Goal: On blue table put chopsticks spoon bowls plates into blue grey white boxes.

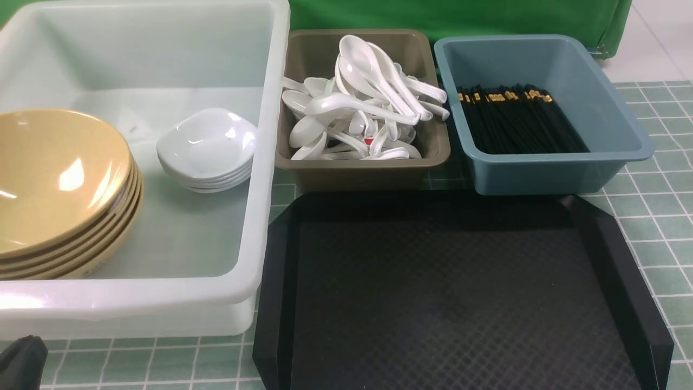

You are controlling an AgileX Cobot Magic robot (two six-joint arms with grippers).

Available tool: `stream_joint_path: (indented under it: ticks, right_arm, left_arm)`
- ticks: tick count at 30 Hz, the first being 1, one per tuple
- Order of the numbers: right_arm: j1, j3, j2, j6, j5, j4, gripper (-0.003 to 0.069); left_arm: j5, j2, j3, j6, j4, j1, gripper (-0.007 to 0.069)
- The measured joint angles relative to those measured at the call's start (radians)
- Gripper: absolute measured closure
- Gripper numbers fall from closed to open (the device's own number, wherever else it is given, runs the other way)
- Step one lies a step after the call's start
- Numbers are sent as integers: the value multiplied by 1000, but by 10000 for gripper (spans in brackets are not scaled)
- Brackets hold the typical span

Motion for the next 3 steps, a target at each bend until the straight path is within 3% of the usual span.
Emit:
stream_joint_path:
  ticks: [3]
  right_arm:
    - [0,0,0,0,0,0,559]
  left_arm:
    - [0,0,0,1,0,0,636]
